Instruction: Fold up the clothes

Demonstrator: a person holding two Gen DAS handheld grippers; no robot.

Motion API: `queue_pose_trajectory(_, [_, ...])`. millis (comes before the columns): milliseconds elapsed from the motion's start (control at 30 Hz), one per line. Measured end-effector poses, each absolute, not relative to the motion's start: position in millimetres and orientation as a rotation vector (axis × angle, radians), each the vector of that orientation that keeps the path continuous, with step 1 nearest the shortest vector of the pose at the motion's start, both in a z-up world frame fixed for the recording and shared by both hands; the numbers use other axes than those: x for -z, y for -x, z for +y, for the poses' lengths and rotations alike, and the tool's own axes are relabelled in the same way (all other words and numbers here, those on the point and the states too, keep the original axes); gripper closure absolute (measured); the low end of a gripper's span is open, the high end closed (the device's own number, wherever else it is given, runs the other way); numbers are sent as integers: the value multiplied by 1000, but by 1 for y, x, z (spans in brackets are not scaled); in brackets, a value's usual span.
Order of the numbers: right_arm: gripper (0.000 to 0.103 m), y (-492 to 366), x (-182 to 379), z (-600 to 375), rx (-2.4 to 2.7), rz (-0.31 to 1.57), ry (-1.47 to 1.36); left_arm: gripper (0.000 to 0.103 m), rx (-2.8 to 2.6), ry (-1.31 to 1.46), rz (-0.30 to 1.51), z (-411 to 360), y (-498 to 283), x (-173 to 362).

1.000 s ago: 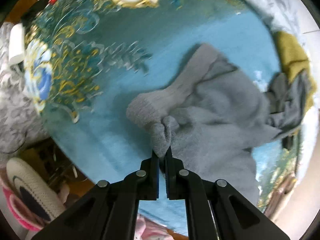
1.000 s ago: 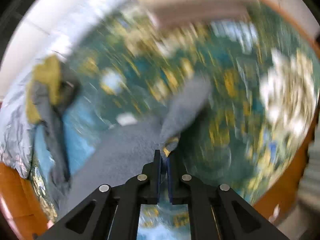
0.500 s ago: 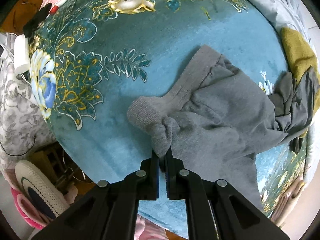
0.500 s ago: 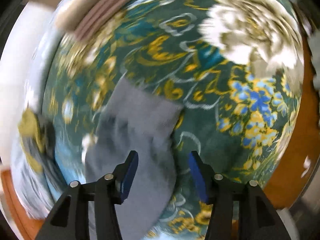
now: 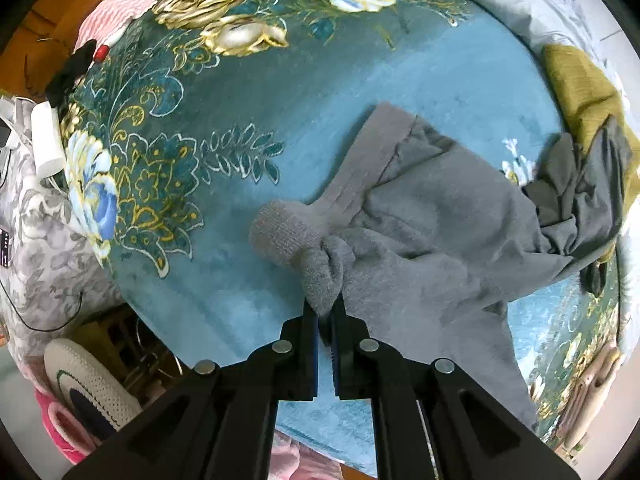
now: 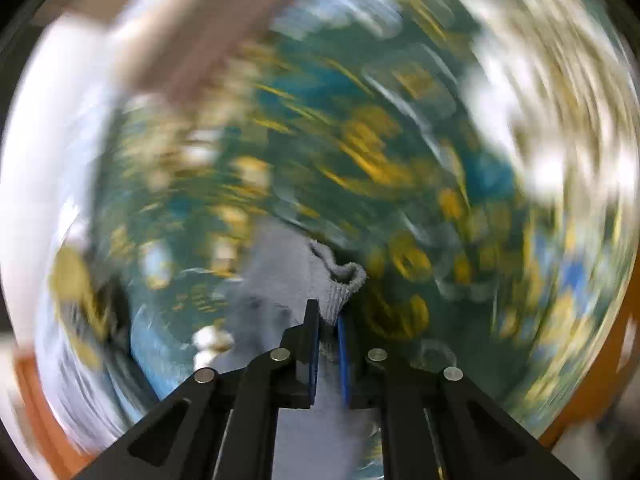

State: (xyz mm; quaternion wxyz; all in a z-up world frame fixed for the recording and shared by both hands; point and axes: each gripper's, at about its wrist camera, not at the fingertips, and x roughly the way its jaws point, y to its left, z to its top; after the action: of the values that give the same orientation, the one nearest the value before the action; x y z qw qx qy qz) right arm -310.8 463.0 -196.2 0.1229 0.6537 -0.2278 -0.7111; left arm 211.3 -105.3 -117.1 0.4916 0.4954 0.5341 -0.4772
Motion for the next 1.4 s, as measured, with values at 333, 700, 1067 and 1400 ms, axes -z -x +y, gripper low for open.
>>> queue_pose_trajectory(333, [91,315,225,498,2115,-416,-2173,95,1059,-1188,1400,-83,-230,145])
queue_pose_trajectory(700, [47,345,155,469,2328,-43,-2053,79,1003,-1035,1453,-80,-276,126])
queue_pose_trajectory(1067, [43,353,104,297,2141,60,-1824,65,1053,-854,1568,-73,-295,97])
queue_pose_trajectory(1400, [36,286,32,101,1890,211,-1540,54,1172,-866,1549,-99,-272,100])
